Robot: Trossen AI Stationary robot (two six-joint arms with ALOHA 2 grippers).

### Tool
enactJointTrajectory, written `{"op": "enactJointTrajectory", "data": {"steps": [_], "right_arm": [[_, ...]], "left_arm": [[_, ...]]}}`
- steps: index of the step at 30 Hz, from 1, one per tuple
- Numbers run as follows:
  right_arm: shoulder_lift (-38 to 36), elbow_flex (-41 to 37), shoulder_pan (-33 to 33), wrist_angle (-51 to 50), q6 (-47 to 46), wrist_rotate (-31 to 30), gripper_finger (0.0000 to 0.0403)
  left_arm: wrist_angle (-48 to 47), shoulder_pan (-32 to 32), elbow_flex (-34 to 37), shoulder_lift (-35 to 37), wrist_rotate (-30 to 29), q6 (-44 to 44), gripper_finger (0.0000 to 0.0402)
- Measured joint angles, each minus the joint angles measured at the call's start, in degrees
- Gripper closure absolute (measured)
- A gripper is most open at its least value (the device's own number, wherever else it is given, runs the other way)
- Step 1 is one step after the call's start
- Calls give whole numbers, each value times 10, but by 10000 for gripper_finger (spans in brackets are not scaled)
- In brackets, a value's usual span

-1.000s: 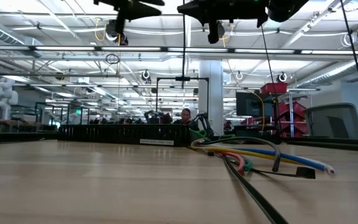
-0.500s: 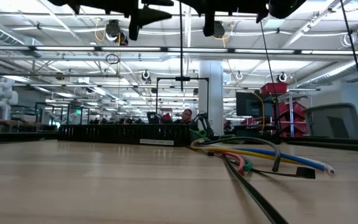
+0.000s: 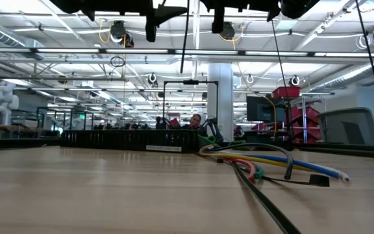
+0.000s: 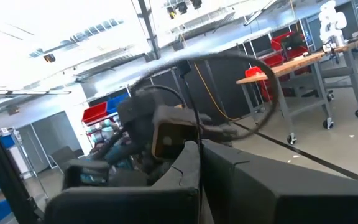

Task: Ziptie cables
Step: Insert the black zip tie into the lock head

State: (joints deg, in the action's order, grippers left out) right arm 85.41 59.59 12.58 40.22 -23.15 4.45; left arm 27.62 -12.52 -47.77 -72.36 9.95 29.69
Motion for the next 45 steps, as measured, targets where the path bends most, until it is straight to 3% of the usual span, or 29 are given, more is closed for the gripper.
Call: {"op": "enactJointTrajectory", "data": {"steps": [14, 23, 26, 31, 45], "right_arm": [[0, 0, 0, 7, -11, 2, 403], [0, 0, 0, 3, -8, 3, 403], [0, 0, 0, 3, -8, 3, 403], [0, 0, 0, 3, -8, 3, 403], [0, 0, 1, -1, -16, -4, 386]], "left_arm": [[30, -1, 0, -33, -4, -1, 226], [30, -9, 0, -29, -6, -48, 231], [22, -9, 0, -29, -8, -66, 266], [17, -9, 0, -29, -41, -76, 385], [14, -9, 0, -29, -57, -90, 400]]}}
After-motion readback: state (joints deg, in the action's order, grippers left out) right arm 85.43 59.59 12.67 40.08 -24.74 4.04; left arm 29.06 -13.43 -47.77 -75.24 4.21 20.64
